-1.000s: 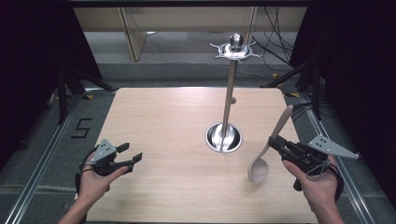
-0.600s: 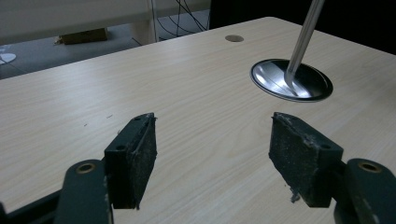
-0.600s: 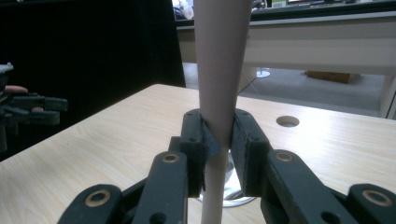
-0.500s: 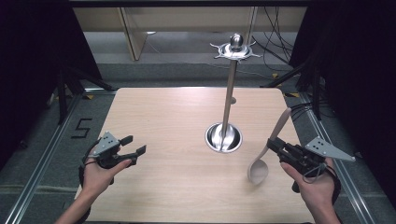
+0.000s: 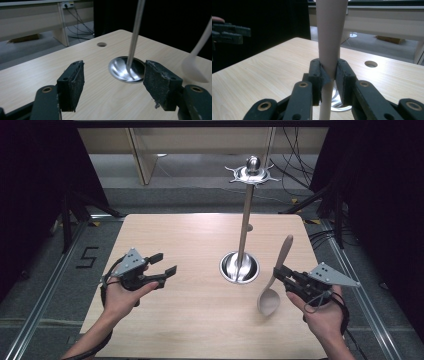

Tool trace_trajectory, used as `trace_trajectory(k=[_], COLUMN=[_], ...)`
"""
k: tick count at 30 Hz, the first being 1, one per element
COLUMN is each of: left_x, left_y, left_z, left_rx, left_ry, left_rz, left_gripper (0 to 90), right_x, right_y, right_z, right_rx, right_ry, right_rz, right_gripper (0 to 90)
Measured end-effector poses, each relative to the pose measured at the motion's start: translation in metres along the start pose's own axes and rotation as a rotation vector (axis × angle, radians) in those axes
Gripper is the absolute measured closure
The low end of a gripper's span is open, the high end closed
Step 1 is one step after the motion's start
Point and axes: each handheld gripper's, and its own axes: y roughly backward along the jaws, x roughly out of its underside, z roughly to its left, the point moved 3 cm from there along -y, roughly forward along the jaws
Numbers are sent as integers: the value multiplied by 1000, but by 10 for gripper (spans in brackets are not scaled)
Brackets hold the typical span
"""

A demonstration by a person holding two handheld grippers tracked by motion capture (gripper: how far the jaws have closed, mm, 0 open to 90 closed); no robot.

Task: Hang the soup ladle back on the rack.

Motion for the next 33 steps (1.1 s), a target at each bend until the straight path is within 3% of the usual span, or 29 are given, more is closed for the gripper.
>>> trace_trajectory(k=[1, 3, 5, 7, 9, 11, 13, 18, 19, 20, 21, 24, 26, 28, 33], left_x=[-4, -11, -17, -26, -34, -42, -50, -65, -68, -69, -71, -77, -81, -83, -85], left_y=[-4, -13, -21, -30, -36, -42, -47, -59, -63, -66, -69, -78, -83, -88, -100], left_z=[-5, -17, -24, -32, -40, -48, -56, -75, -80, -84, -89, -102, -110, -117, -130], left_rx=[13, 61, 94, 117, 141, 166, 187, 228, 240, 247, 259, 283, 294, 299, 315], left_ry=[-4, -19, -8, -19, -33, -41, -43, -53, -61, -58, -66, -76, -81, -87, -100], left_rz=[8, 12, 10, 2, -7, -14, -28, -46, -46, -43, -42, -45, -52, -54, -54], left_gripper=[326, 329, 330, 336, 339, 342, 346, 364, 368, 373, 378, 392, 398, 410, 440], right_x=[0, -2, -3, -3, -4, -2, -1, 1, 2, 1, 1, 0, 1, 1, -1], right_y=[-2, -5, -6, -7, -7, -7, -8, -11, -10, -12, -14, -18, -17, -18, -20], right_z=[3, 4, 4, 9, 8, 11, 12, 15, 20, 18, 17, 18, 22, 22, 27], right_rx=[4, 11, 11, 15, 25, 41, 35, 29, 41, 38, 38, 34, 43, 53, 56], right_ry=[-36, -14, -1, -35, 7, -13, -1, -1, -61, -11, 9, 37, -16, 0, -13], right_rz=[3, 1, -5, 12, 2, 8, 9, 14, 42, 30, 20, -2, 35, 30, 36], right_gripper=[763, 763, 763, 763, 763, 763, 762, 763, 763, 763, 763, 762, 762, 762, 763])
